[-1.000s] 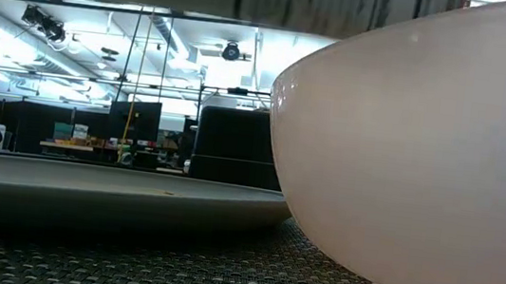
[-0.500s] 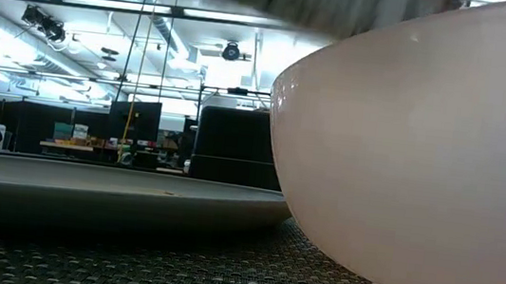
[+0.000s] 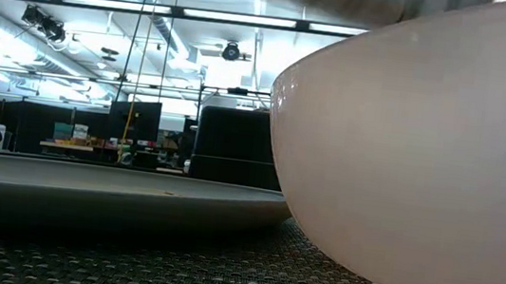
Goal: Arrange a breakfast setting
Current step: Pour the cereal from the cereal box into the orange bowl
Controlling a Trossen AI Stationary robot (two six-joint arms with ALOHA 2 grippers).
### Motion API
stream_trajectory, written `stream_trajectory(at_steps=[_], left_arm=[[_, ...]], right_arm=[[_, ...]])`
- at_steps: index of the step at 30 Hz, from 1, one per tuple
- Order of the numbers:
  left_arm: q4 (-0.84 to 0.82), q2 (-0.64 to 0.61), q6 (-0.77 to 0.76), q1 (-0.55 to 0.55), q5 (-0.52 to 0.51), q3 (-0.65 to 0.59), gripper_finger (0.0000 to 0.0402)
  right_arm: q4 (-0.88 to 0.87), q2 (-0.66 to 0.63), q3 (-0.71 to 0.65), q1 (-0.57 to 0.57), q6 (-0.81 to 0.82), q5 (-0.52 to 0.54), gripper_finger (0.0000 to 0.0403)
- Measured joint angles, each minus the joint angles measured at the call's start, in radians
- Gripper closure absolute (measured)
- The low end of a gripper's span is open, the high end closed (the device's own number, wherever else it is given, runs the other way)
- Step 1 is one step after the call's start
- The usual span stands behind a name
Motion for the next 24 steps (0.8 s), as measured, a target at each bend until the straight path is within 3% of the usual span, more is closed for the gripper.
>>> stream_trajectory(at_steps=[24], left_arm=[[0.042,0.018,-0.001,0.000,0.013,0.000,0.0221]], right_arm=[[0.008,0.000,0.000,0.000,-0.016,0.010,0.0300]])
